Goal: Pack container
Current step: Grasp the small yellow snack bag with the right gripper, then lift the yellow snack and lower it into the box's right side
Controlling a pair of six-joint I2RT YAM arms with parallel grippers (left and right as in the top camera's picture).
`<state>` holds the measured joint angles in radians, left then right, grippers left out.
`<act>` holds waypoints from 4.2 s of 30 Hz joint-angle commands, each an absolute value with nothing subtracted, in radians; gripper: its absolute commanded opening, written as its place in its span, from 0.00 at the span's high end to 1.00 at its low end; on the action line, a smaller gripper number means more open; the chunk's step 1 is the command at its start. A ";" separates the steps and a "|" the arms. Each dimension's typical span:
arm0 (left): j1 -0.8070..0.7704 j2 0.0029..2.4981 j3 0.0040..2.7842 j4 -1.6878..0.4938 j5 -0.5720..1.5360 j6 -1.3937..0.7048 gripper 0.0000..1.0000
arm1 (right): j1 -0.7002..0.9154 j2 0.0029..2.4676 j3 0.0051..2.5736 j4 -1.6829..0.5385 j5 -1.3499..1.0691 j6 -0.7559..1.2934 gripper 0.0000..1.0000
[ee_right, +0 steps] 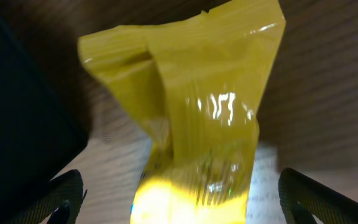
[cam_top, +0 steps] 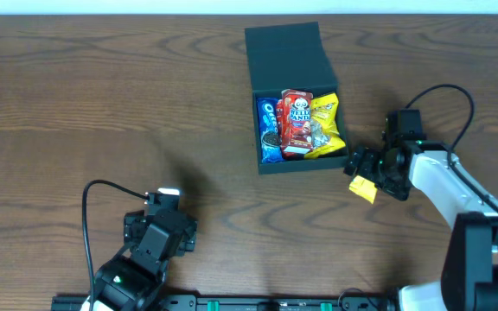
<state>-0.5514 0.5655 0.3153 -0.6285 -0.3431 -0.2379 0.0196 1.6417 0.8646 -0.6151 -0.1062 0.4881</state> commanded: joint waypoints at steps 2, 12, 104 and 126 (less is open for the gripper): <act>-0.548 0.561 0.316 -0.632 -0.347 -0.232 0.05 | 0.003 1.667 0.871 -0.590 -0.078 0.474 0.01; -0.548 0.561 0.316 -0.632 -0.347 -0.232 0.04 | -0.020 1.671 0.869 -0.566 -0.046 0.474 0.01; -0.548 0.561 0.316 -0.631 -0.347 -0.232 0.05 | 0.242 1.619 1.361 -0.981 -0.057 0.257 0.84; -0.548 0.561 0.316 -0.632 -0.347 -0.232 0.04 | 0.286 1.851 1.446 -0.864 -0.079 0.220 0.82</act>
